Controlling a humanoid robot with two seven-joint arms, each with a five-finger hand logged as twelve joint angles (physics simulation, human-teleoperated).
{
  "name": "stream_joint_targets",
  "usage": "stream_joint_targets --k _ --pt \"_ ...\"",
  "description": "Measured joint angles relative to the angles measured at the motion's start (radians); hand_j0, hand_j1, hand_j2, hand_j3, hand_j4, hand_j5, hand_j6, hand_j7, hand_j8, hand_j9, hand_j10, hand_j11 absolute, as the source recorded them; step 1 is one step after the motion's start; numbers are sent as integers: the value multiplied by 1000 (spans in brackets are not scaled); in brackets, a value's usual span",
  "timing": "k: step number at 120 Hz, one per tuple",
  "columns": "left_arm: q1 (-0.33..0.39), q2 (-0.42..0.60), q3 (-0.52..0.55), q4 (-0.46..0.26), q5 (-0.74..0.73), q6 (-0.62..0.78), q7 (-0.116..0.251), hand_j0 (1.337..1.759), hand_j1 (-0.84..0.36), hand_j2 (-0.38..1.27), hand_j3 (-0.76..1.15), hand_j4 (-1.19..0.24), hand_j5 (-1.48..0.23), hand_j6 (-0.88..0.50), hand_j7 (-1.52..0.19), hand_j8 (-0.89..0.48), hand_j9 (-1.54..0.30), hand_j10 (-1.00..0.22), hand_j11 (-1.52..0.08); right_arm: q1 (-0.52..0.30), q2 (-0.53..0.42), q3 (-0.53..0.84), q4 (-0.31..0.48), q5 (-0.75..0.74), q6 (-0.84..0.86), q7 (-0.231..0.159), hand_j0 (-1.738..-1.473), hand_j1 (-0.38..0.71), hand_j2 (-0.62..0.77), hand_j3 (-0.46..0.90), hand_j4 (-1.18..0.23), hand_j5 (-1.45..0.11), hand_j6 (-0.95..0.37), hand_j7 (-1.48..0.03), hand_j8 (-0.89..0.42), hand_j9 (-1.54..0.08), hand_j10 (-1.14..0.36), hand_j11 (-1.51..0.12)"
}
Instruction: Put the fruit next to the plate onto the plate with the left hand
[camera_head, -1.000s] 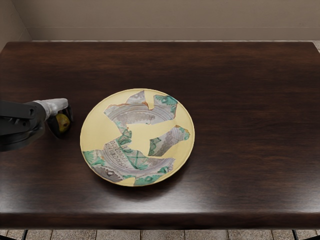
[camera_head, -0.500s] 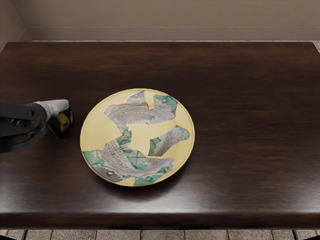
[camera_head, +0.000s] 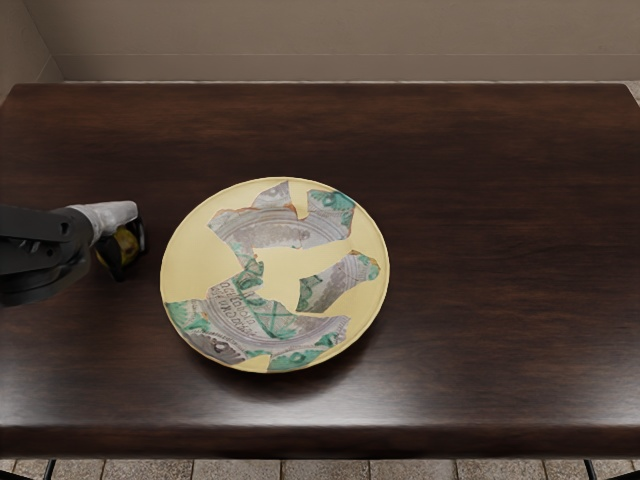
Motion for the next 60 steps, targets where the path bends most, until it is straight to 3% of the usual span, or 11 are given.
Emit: stream_joint_targets --k 5,6,18,43,60 --pt "0 1 0 -1 -2 -1 -1 1630 -305 379 0 -682 -1025 -306 -1078 -206 -1121 -203 -1244 0 0 0 0 0 0 0 -1658 -308 -7 0 -35 -45 -35 -45 -35 -45 -35 -45" --pt "0 1 0 -1 -3 -1 -1 1630 -311 446 -106 -687 -1019 -320 -1072 -215 -1115 -196 -1242 0 0 0 0 0 0 0 -1658 -308 -7 0 -35 -45 -35 -45 -35 -45 -35 -45" --pt "-2 2 1 -2 -4 -2 0 1633 -299 389 -27 -698 -993 -326 -1045 -245 -1084 -205 -1229 0 0 0 0 0 0 0 -1658 -308 -7 0 -35 -45 -35 -45 -35 -45 -35 -45" --pt "-43 25 11 -16 -23 -29 1 1641 -294 296 -10 -664 -1153 -258 -1100 -203 -1115 -250 -1205 0 0 0 0 0 0 0 -1658 -308 -7 0 -35 -45 -35 -45 -35 -45 -35 -45" --pt "-88 50 14 -34 -31 -54 1 1645 -317 366 -5 -666 -1226 -212 -1159 -165 -1145 -347 -1193 0 0 0 0 0 0 0 -1658 -308 -7 0 -35 -45 -35 -45 -35 -45 -35 -45"
